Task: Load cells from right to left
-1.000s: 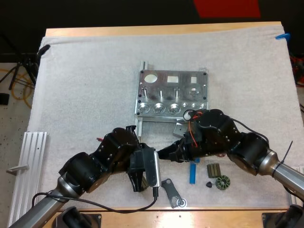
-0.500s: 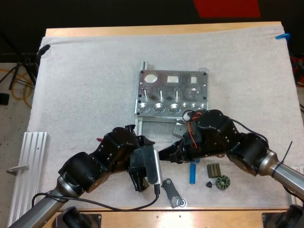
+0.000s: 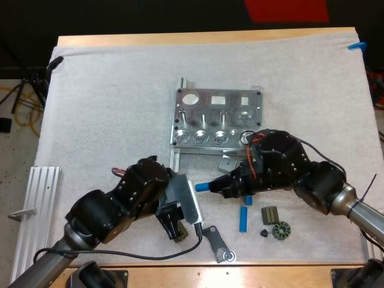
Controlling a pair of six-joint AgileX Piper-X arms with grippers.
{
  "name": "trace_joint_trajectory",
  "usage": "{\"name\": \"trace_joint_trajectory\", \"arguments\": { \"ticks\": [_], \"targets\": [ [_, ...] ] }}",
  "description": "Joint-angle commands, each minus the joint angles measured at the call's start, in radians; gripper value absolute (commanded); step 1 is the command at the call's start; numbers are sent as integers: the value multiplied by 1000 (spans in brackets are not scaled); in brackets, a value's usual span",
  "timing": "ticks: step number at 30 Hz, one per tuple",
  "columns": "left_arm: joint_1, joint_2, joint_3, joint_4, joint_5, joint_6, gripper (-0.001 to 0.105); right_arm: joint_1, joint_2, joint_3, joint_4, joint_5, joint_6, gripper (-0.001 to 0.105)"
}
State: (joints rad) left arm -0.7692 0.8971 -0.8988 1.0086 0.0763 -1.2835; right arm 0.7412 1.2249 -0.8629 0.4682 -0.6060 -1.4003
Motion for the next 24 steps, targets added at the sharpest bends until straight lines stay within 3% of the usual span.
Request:
{"name": "trace_joint_trajectory", "arguments": {
  "ticks": [1, 6, 14, 19, 24],
  "targets": [
    [-3, -23, -16, 5, -20, -53, 57, -13, -6, -10, 24, -3, -40, 0],
    [0, -76, -35, 5, -28, -186, 57, -23, -6, -10, 99, 13, -142, 0],
    [0, -158, -41, 5, -174, -403, 57, -23, -31, -10, 124, 67, -206, 0],
    [0, -208, -41, 5, -244, -566, 57, -23, -64, -47, 252, 212, -342, 0],
    [0, -225, -41, 5, -303, -647, 57, -23, -65, -125, 425, 350, -491, 0]
  ]
}}
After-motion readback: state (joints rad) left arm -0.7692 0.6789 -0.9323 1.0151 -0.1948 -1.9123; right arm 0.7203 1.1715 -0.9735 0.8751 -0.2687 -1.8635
